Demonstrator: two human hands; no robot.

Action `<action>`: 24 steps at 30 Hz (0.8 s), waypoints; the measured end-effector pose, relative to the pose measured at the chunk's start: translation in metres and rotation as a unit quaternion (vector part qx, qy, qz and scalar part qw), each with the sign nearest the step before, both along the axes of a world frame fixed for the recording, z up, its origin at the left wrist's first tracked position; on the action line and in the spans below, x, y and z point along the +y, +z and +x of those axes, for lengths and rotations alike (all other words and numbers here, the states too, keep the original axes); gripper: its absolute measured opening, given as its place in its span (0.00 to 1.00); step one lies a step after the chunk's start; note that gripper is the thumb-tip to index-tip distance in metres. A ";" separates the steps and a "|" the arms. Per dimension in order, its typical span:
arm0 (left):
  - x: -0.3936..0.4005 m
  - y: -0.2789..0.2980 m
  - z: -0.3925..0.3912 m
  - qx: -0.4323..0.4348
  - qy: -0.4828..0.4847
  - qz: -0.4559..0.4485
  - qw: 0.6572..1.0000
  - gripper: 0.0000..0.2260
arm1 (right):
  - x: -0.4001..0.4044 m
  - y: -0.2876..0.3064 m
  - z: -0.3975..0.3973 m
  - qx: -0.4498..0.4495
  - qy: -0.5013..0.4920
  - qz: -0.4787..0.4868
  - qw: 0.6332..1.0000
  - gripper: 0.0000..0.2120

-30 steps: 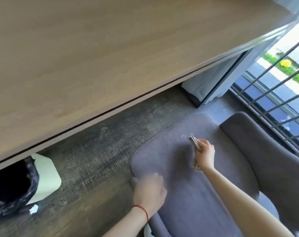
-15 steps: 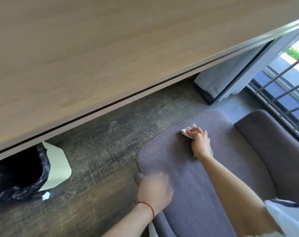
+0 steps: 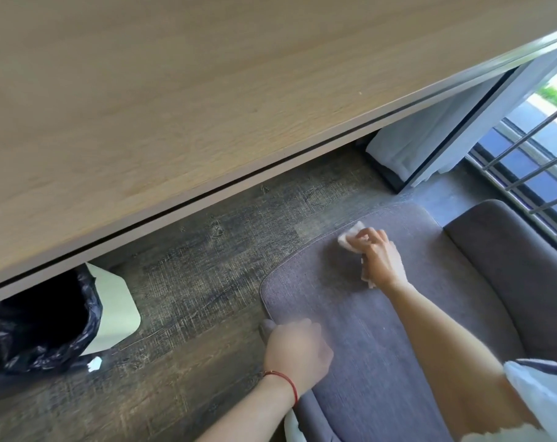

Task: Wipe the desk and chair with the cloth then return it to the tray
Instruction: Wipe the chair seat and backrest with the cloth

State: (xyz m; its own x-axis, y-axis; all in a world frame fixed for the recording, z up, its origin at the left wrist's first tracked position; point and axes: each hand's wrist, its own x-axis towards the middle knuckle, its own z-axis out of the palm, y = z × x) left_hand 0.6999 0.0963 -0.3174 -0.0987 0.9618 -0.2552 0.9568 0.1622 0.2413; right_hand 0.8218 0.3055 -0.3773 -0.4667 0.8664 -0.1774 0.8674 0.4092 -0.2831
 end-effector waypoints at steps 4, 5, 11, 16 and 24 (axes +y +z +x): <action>0.001 0.010 -0.001 0.022 -0.003 -0.039 0.999 0.11 | -0.019 -0.015 0.040 -0.055 -0.020 -0.045 0.997 0.23; 0.001 0.012 0.000 0.026 -0.003 -0.045 0.999 0.11 | -0.020 -0.016 0.046 -0.046 -0.067 -0.032 0.996 0.24; 0.001 0.010 0.000 0.053 0.011 -0.027 0.998 0.13 | -0.005 -0.014 0.033 0.065 -0.240 -0.035 0.968 0.17; 0.001 0.011 0.000 0.007 0.008 -0.026 1.000 0.15 | -0.027 -0.017 0.010 0.035 -0.111 -0.031 0.993 0.17; 0.000 0.005 0.001 0.031 0.017 -0.019 0.999 0.15 | -0.037 -0.013 0.008 0.021 -0.140 -0.047 0.989 0.25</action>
State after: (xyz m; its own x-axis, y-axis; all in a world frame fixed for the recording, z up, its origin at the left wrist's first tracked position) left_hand 0.7014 0.0968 -0.3120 -0.1479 0.9473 -0.2842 0.9636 0.2027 0.1743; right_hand 0.8298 0.2687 -0.3907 -0.2194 0.9435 -0.2483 0.9294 0.1247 -0.3475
